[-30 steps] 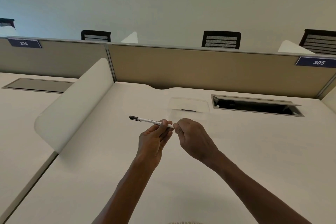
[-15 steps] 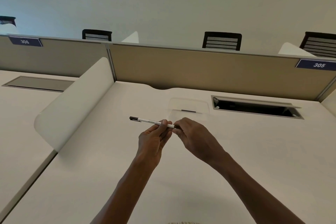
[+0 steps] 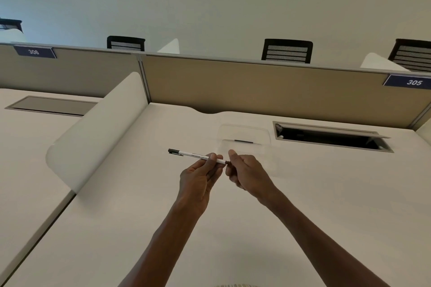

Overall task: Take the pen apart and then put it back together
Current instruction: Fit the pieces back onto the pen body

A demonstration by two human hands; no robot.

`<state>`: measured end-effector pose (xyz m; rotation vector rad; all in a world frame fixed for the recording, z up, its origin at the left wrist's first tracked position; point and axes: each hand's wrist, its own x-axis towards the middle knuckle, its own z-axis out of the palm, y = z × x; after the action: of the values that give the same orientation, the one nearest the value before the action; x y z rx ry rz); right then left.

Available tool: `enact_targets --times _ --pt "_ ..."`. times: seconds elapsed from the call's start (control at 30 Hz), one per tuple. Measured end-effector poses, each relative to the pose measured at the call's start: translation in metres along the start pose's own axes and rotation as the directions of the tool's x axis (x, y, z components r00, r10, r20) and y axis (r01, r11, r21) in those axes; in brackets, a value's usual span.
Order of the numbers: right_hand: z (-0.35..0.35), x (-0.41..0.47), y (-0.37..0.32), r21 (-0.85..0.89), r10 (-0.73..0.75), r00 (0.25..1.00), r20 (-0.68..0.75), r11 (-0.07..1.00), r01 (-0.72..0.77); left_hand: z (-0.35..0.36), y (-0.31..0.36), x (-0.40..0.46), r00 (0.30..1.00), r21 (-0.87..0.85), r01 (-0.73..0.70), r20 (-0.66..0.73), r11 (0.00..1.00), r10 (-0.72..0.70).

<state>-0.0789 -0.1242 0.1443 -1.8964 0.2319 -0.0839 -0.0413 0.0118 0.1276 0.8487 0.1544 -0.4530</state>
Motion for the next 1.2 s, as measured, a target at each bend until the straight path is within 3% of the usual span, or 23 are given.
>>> enact_targets --times 0.07,0.17,0.33,0.4,0.5,0.53,0.57,0.63,0.67,0.7,0.77,0.8,0.87,0.93,0.97,1.07,1.2 --pt "-0.007 0.000 0.003 -0.316 -0.193 0.977 -0.087 0.936 0.156 -0.001 0.001 0.001 1.000 -0.007 -0.001 -0.017 1.000 0.001" --pt "-0.016 -0.004 0.007 -0.653 -0.456 0.890 -0.010 0.677 0.340 -0.001 0.001 0.002 1.000 -0.007 0.009 -0.027 1.000 -0.010" --pt "-0.014 -0.006 0.010 -0.795 -0.605 0.787 0.118 0.417 0.440 0.001 0.000 0.002 1.000 0.024 0.016 -0.004 1.000 -0.016" --pt "-0.011 -0.006 0.009 -0.811 -0.605 0.785 0.130 0.391 0.435 0.000 0.000 0.001 1.000 0.019 0.017 -0.006 1.000 -0.017" --pt "-0.002 -0.006 0.009 -0.811 -0.566 0.822 0.065 0.450 0.374 -0.001 0.000 0.000 1.000 0.014 0.020 -0.001 1.000 -0.020" --pt "0.003 -0.006 0.009 -0.781 -0.523 0.852 0.020 0.524 0.340 -0.001 -0.001 0.000 1.000 0.016 0.019 0.005 1.000 -0.019" --pt "0.007 -0.005 0.008 -0.690 -0.431 0.901 -0.038 0.664 0.289 -0.001 -0.002 0.000 1.000 0.014 0.018 0.008 1.000 -0.018" --pt "0.013 -0.004 0.002 -0.227 -0.093 0.989 -0.116 0.972 0.064 -0.002 -0.003 0.000 1.000 0.009 0.015 0.002 1.000 -0.015" --pt "0.015 -0.003 -0.001 0.036 0.093 0.992 -0.084 0.995 -0.090 -0.003 -0.003 0.000 1.000 0.009 0.012 -0.003 1.000 -0.012" --pt "0.016 -0.003 -0.004 0.227 0.232 0.973 -0.010 0.948 -0.224 -0.004 -0.004 0.000 1.000 0.013 0.009 -0.006 1.000 -0.009" --pt "0.013 -0.003 -0.008 0.319 0.317 0.945 0.079 0.890 -0.326 -0.005 -0.003 0.001 1.000 0.020 0.007 -0.010 1.000 -0.006" --pt "0.011 -0.002 -0.010 0.236 0.283 0.957 0.061 0.928 -0.289 -0.006 -0.002 0.001 1.000 0.020 0.006 -0.012 1.000 -0.005" --pt "0.007 -0.004 -0.008 -0.191 0.039 0.997 -0.066 0.980 -0.051 -0.006 -0.001 0.001 1.000 0.016 0.003 -0.015 1.000 -0.003" --pt "0.001 -0.006 -0.002 -0.655 -0.322 0.946 -0.045 0.724 0.215 -0.005 0.001 0.001 1.000 0.014 0.002 -0.013 1.000 -0.002" --pt "-0.002 -0.007 0.000 -0.759 -0.428 0.903 0.031 0.578 0.300 -0.005 0.001 0.001 1.000 0.014 0.003 -0.015 1.000 -0.003" --pt "-0.008 -0.007 0.006 -0.840 -0.522 0.829 0.201 0.344 0.420 -0.005 0.002 0.001 0.999 0.026 0.017 -0.044 1.000 -0.015" --pt "-0.010 -0.005 0.008 -0.863 -0.561 0.793 0.237 0.253 0.438 -0.005 0.002 0.000 0.999 0.048 0.023 -0.047 0.999 -0.020"
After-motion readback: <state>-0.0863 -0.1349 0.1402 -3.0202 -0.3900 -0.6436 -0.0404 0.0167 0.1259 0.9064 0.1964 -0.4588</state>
